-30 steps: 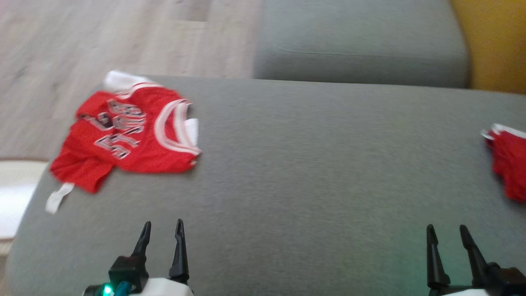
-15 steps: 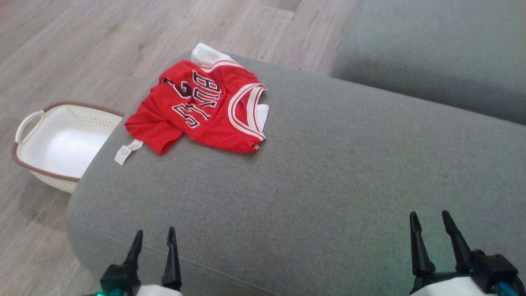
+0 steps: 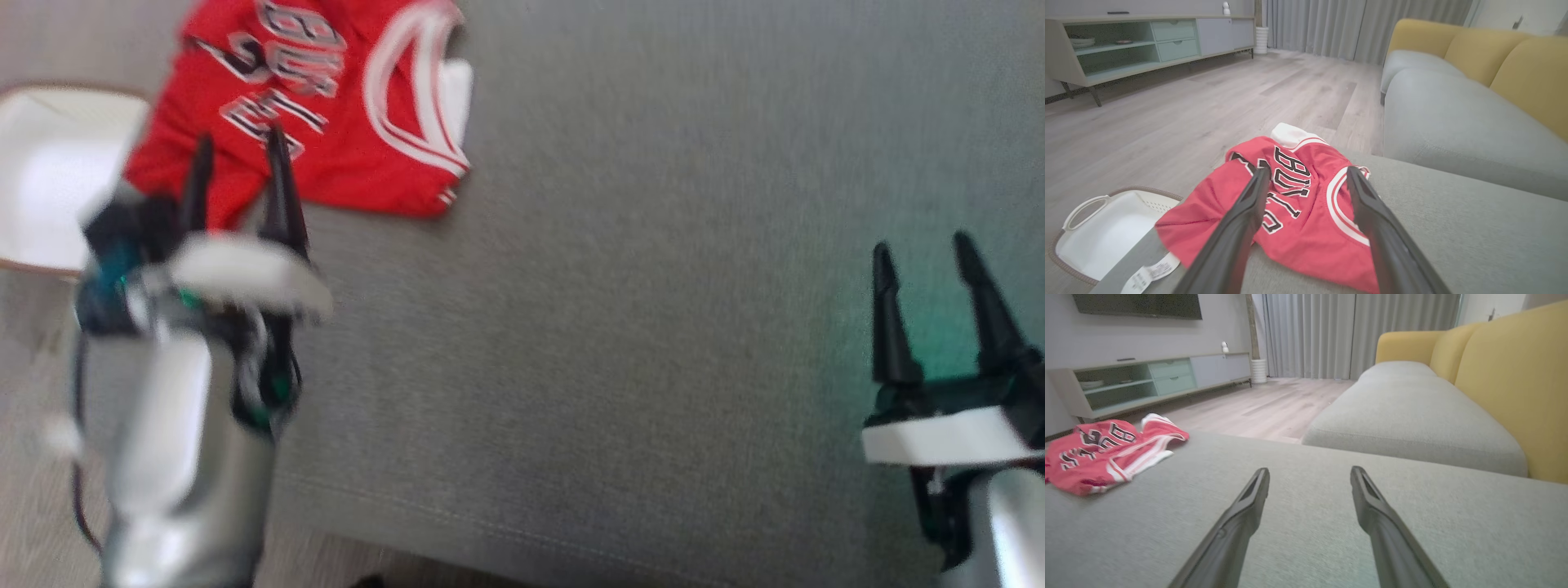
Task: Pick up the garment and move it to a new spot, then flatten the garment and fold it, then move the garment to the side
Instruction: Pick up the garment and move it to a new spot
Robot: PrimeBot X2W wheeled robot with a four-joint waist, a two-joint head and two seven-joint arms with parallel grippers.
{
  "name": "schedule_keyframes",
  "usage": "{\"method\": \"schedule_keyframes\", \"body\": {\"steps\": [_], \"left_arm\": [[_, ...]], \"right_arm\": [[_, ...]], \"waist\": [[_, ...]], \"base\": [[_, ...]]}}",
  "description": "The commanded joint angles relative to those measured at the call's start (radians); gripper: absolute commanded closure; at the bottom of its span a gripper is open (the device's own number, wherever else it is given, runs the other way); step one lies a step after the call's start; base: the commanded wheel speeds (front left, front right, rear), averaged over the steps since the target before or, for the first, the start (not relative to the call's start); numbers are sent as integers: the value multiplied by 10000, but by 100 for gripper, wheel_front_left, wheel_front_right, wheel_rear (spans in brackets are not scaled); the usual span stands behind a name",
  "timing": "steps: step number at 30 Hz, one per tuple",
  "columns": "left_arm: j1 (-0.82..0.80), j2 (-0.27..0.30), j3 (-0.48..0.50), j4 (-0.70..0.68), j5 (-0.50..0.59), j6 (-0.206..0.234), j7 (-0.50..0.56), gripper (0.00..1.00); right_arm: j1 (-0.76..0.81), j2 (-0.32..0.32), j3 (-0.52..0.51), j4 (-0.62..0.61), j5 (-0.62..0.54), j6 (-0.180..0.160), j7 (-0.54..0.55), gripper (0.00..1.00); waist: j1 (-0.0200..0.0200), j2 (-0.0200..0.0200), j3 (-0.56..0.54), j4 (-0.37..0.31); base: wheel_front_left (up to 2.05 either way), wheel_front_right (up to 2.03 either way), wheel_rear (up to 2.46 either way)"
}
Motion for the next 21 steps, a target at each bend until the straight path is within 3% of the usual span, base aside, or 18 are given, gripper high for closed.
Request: {"method": "schedule_keyframes", "body": {"steps": [1, 10, 16, 17, 18, 21], "left_arm": [[-418, 322, 460, -48, -30, 45, 172, 0], [-4080, 1203, 1036, 4090, -245, 458, 1943, 0], [-5166, 1383, 626, 6502, -161, 47, 3042, 2], [-5236, 1381, 537, 6758, -144, -72, 3126, 63], [-5301, 1392, 484, 6934, -142, -186, 3104, 100], [-5489, 1386, 497, 7150, -312, -593, 2753, 100]], "right_arm": [[-135, -164, 233, -382, -13, 67, 24, 0], [-592, -759, 328, -1366, 176, 67, 504, 0], [-485, -776, 234, -1748, 328, 67, 762, 0], [-462, -760, 222, -1758, 352, 67, 785, 0], [-449, -735, 198, -1769, 373, 67, 796, 0], [-412, -636, 148, -1724, 431, 67, 778, 0]], "waist": [[0, 0, 1690, -803], [0, 0, 2701, -1293], [0, 0, 2637, -1432], [0, 0, 2565, -1444], [0, 0, 2492, -1457], [0, 0, 2179, -1477]], "base": [[0, 0, 0], [0, 0, 0], [0, 0, 0], [0, 0, 0], [0, 0, 0], [0, 0, 0]]}}
